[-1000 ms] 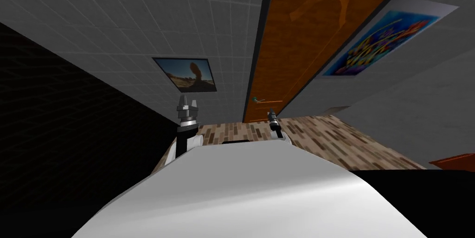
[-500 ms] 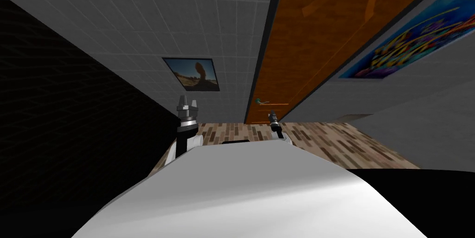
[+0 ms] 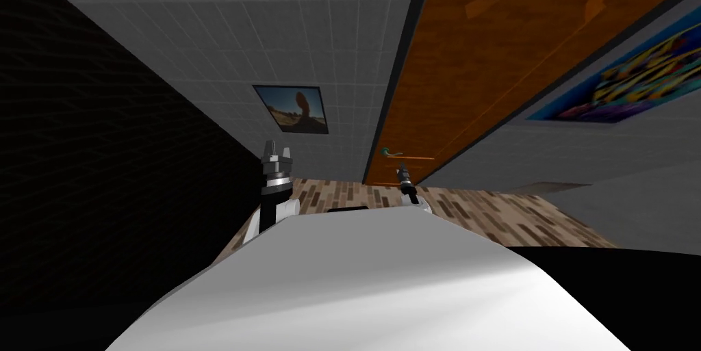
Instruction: Pull the door open
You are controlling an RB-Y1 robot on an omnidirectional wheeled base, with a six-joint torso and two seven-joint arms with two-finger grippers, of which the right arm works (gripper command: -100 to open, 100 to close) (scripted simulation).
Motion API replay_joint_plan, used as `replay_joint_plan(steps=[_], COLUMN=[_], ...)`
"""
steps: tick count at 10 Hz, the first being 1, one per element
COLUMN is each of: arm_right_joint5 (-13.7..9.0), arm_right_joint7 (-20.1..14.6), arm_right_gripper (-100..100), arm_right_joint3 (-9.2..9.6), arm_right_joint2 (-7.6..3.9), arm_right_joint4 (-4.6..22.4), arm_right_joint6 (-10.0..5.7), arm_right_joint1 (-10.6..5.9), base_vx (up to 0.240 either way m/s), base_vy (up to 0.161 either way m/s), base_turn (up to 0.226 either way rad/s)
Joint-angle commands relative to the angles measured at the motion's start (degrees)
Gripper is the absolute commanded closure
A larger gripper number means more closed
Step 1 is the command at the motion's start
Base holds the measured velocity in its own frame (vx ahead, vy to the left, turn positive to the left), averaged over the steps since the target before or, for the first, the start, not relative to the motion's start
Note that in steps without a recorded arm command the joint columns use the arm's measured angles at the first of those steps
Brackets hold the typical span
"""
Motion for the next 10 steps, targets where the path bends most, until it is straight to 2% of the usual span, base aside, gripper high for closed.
replay_joint_plan(steps=[1,2,4,6,10], arm_right_joint5=[0.5,0.7,1.0,0.8,0.4], arm_right_joint7=[-1.1,-1.6,-2.2,-1.8,-0.8], arm_right_gripper=[-100,-100,-100,-100,-100], arm_right_joint3=[-0.80,-1.26,-1.77,-1.76,-2.17], arm_right_joint2=[-0.25,-0.52,-0.82,-0.64,-0.08], arm_right_joint4=[2.5,4.3,6.3,6.1,6.8], arm_right_joint6=[-0.16,-0.43,-0.74,-0.82,-0.90], arm_right_joint1=[-0.62,-1.25,-1.94,-1.94,-2.46], base_vx=[0.031,0.033,0.024,0.060,0.202], base_vy=[-0.067,-0.064,-0.055,-0.045,-0.056], base_turn=[0.341,0.308,0.165,0.019,0.029])
